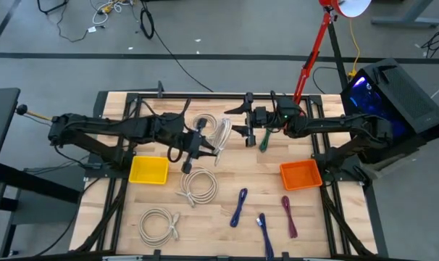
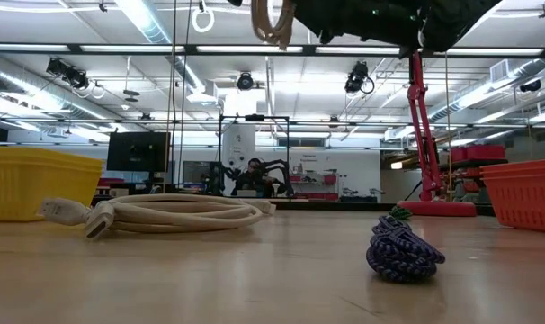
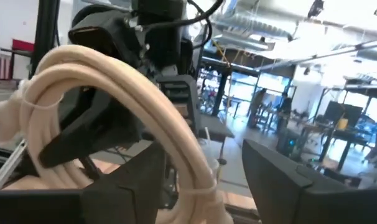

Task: Pick & Place USB Port
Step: Put the brown HDMI cable into the orange bin

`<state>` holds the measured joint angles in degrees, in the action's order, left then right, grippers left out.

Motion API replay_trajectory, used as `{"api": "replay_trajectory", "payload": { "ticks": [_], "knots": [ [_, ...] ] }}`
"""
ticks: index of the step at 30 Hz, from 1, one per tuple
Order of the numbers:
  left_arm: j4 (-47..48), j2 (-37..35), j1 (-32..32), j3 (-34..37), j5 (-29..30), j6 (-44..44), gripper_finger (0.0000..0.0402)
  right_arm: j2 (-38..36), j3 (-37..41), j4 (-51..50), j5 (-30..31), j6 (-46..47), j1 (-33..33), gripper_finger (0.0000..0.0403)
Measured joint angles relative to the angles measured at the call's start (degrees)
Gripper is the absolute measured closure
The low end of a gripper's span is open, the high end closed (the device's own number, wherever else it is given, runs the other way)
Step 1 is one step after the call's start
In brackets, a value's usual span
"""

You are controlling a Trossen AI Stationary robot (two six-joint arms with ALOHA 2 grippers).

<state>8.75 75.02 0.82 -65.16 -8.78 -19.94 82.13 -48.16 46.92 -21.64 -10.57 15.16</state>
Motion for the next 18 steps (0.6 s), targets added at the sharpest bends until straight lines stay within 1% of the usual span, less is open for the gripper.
{"api": "replay_trajectory", "payload": {
  "ticks": [2,4,6,8,9,10,12,13,18],
  "knots": [
    [0.2,0.1,-0.2,0.0,0.0,0.0,0.0363,0.0,0.0,0.2,0.4,0.0,0.0,0.0195],
    [-0.7,0.4,-0.3,0.0,-0.1,0.0,0.0363,0.0,0.0,0.2,1.1,-0.3,0.0,0.0217],
    [-1.3,0.7,-0.3,0.0,0.1,0.1,0.0363,0.0,0.0,-0.9,1.3,-1.3,0.0,0.0263],
    [-1.8,0.7,-0.3,0.1,0.1,0.2,0.0363,0.0,0.0,-1.7,1.6,-3.0,0.0,0.0338],
    [-2.4,0.7,-0.3,0.0,0.0,0.8,0.0363,0.0,0.0,-2.0,1.4,-4.0,0.0,0.0364],
    [-2.3,0.6,-0.4,0.0,0.4,1.4,0.0363,0.0,0.0,-2.1,1.4,-4.8,0.0,0.0376],
    [-2.3,0.6,-0.7,0.0,2.0,2.8,0.0358,0.0,0.0,-2.1,2.0,-4.8,0.0,0.0377],
    [-2.2,0.6,-0.8,0.0,2.9,3.3,0.0350,0.0,0.0,-2.3,2.2,-4.5,0.0,0.0377],
    [-1.2,0.6,-1.4,0.0,4.7,3.9,0.0293,0.0,0.0,-3.1,5.0,-3.6,0.0,0.0377]
  ]
}}
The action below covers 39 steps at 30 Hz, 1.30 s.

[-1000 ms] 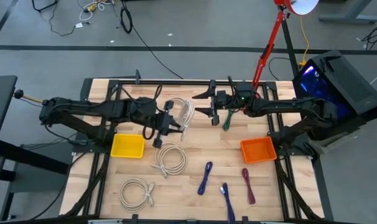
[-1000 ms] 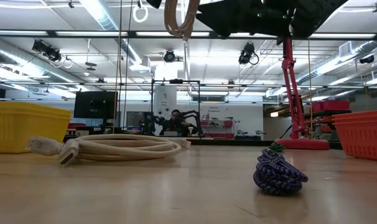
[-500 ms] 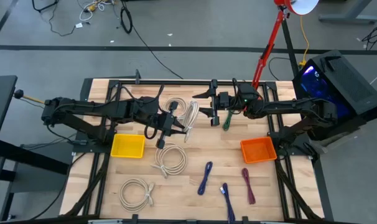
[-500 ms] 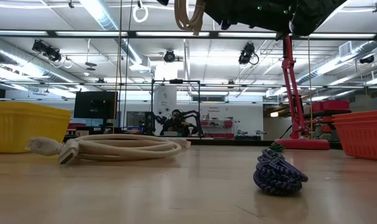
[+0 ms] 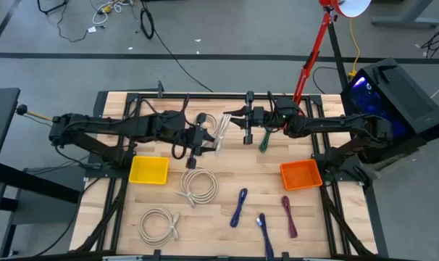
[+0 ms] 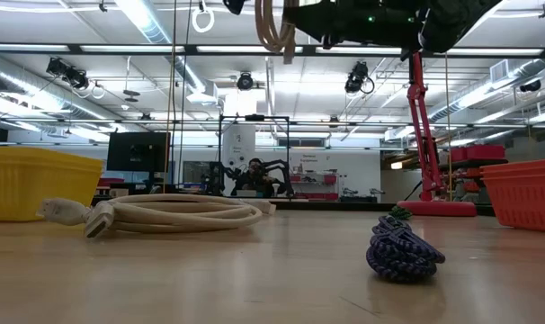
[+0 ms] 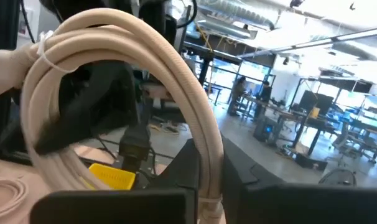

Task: Pick & Place USB Port
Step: Put the brown HDMI cable into the orange bin

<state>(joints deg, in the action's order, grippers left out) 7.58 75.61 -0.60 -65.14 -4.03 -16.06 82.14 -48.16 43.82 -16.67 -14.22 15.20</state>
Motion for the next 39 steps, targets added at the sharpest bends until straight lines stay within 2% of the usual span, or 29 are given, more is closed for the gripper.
{"api": "replay_trajectory", "payload": {
  "ticks": [4,9,14,18,22,28,34,39],
  "knots": [
    [1.4,0.0,-0.1,0.0,3.0,-0.8,0.0269,-0.1,0.0,-0.8,1.2,0.1,0.0,0.0377],
    [9.0,-2.0,-0.6,0.0,16.6,-1.1,0.0254,-3.2,0.0,-8.3,6.8,-1.5,1.5,0.0377],
    [16.1,-5.0,-1.6,0.0,24.4,1.8,0.0247,-9.1,0.0,-22.5,10.8,-3.0,2.7,0.0377],
    [22.0,-7.0,-2.3,0.0,30.3,5.2,0.0248,-16.1,0.0,-40.1,22.1,-4.1,2.4,0.0377],
    [25.7,-7.1,-3.1,0.0,31.1,7.9,0.0254,-24.3,0.0,-57.1,30.8,-0.7,1.4,0.0377],
    [26.9,-6.6,-3.1,0.0,31.0,8.1,0.0259,-33.7,0.0,-79.7,42.0,11.1,-3.0,0.0377],
    [27.1,-6.6,-3.1,0.0,31.0,8.0,0.0259,-35.2,0.0,-100.9,53.1,26.3,-8.6,0.0377],
    [27.0,-6.6,-3.1,0.0,31.0,8.0,0.0259,-34.3,0.0,-110.7,56.4,35.8,-12.9,0.0377]
  ]
}}
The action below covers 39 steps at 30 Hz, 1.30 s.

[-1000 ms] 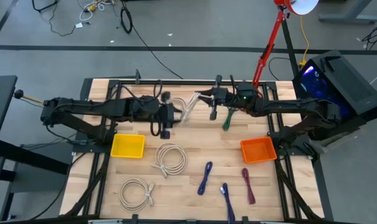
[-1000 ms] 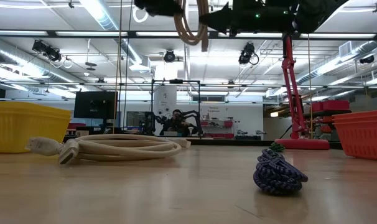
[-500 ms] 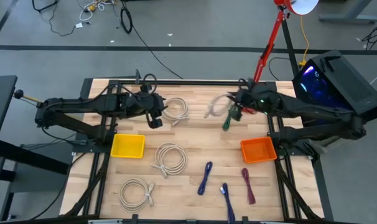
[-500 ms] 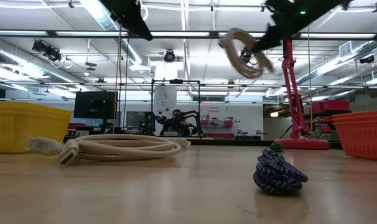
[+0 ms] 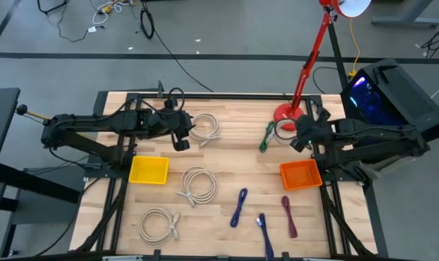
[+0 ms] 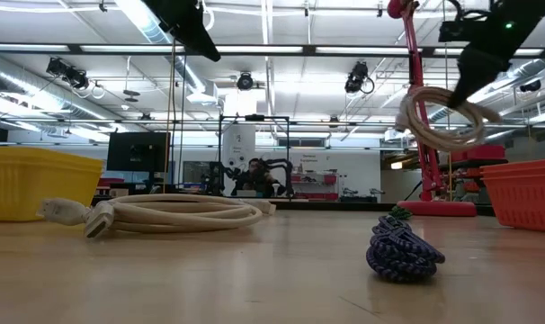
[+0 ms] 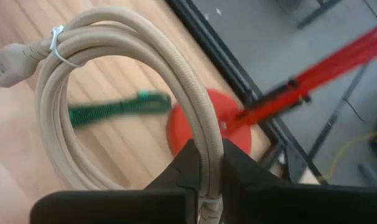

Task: Pick & Place USB Port
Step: Put the brown HDMI cable into the orange bin

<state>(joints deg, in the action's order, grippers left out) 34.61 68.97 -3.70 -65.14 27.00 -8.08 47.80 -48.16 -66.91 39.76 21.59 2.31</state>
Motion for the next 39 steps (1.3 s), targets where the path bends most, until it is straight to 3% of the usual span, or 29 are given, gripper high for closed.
{"api": "replay_trajectory", "payload": {
  "ticks": [6,13,21,27,39],
  "knots": [
    [0.1,0.0,0.0,0.0,0.0,0.0,0.0259,-0.9,0.0,-10.7,-3.9,11.1,-5.8,0.0377],
    [0.1,0.0,0.0,0.0,0.0,0.0,0.0259,-4.8,0.0,-16.4,-9.3,20.6,-13.1,0.0377],
    [0.4,0.0,0.0,0.0,-0.1,0.0,0.0259,-5.0,0.0,-21.2,-11.3,29.0,-18.5,0.0377],
    [0.6,0.0,0.0,0.0,-0.1,0.0,0.0259,-5.0,0.0,-17.3,-9.4,30.4,-23.7,0.0377],
    [2.7,0.0,0.0,0.0,-1.4,1.5,0.0259,-1.0,0.0,-21.1,-5.0,44.2,-34.2,0.0377]
  ]
}}
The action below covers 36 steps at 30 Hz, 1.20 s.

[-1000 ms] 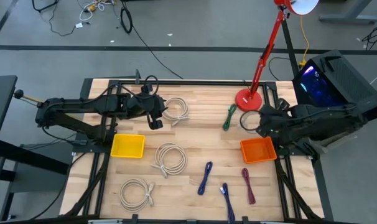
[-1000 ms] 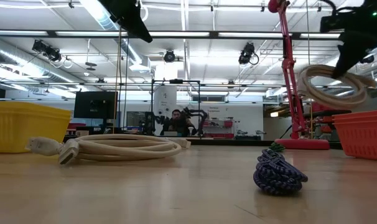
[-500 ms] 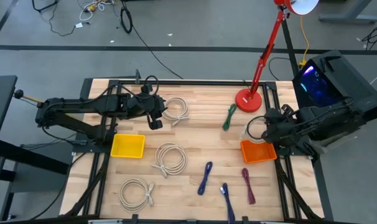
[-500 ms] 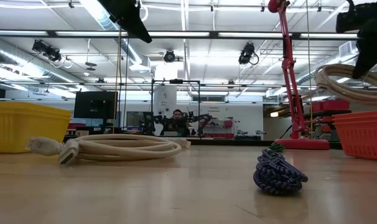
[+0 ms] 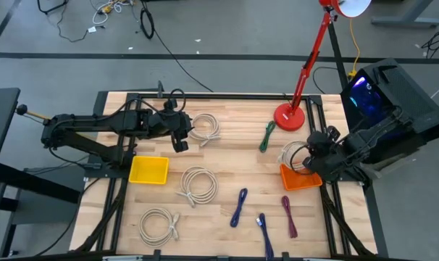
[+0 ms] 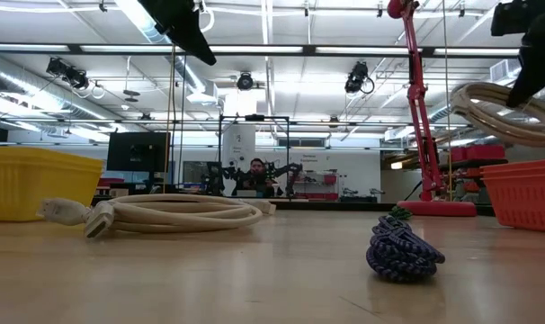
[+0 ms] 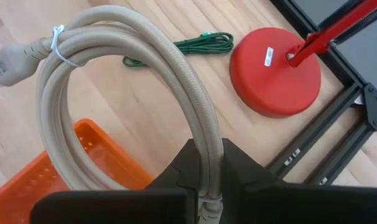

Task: Pick & Place USB Port
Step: Put the brown HDMI cable into the orange bin

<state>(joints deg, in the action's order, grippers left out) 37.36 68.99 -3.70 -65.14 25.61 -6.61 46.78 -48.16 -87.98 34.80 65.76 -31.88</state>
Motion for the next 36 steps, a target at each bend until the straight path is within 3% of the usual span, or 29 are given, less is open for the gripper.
{"api": "replay_trajectory", "payload": {
  "ticks": [13,36],
  "knots": [
    [-0.1,0.0,0.0,0.0,0.0,0.2,0.0259,3.0,0.0,0.2,-2.3,9.0,-10.6,0.0377],
    [0.0,0.0,0.0,0.0,-1.8,1.2,0.0259,17.0,3.0,0.0,-11.1,14.5,-13.2,0.0377]
  ]
}}
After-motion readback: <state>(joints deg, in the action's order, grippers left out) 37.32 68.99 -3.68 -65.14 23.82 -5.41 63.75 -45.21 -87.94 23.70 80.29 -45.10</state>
